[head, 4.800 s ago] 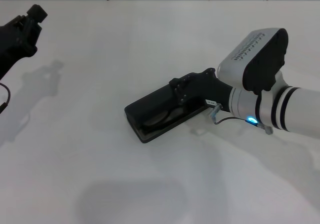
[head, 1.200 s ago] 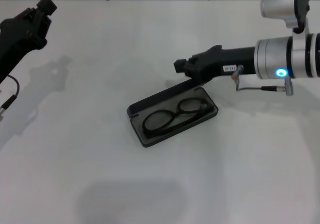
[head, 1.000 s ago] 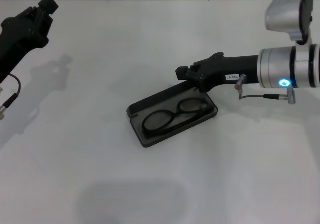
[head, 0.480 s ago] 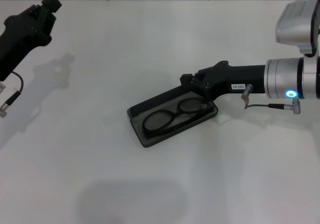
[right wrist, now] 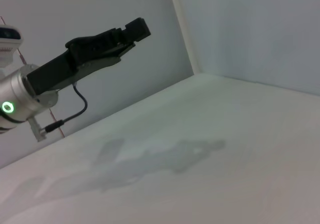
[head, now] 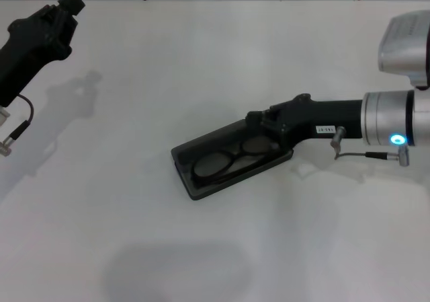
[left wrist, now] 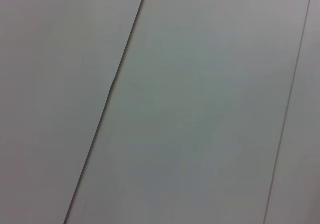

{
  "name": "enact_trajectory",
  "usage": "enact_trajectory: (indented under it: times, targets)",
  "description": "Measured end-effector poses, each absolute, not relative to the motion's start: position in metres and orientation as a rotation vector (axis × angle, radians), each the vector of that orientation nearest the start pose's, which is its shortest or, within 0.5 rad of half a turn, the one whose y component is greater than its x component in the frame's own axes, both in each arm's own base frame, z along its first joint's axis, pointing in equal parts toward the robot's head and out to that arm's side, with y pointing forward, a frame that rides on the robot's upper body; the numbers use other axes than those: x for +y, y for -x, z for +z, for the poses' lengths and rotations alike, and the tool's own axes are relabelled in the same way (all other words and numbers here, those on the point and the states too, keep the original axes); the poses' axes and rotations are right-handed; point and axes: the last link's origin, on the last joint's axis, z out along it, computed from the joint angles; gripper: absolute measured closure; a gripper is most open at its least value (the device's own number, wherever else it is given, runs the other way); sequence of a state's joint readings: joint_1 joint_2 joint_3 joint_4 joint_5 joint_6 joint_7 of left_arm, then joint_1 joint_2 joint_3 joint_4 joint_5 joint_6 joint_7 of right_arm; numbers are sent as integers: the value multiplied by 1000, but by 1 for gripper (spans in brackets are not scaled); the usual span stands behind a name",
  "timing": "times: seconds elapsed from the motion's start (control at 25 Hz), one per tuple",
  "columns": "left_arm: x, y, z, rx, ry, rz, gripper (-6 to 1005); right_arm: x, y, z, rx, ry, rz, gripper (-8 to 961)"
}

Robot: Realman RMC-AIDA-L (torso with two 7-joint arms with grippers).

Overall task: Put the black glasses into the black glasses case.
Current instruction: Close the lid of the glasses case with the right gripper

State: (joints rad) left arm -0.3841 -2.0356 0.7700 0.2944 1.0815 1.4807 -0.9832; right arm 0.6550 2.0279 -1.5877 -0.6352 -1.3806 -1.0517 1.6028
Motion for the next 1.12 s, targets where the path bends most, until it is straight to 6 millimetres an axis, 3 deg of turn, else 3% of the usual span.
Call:
enact_trajectory:
  times: [0.6, 0.88, 1.12]
  targets:
    - [325, 303, 42, -633, 1882, -1226, 954, 353, -193, -76, 677, 2787, 716, 935]
    - [325, 302, 43, -625, 1883, -1221, 953, 359, -185, -68, 672, 2720, 845, 935]
    - [325, 302, 42, -624, 1884, -1223, 952, 372, -174, -69, 661, 2688, 841, 936]
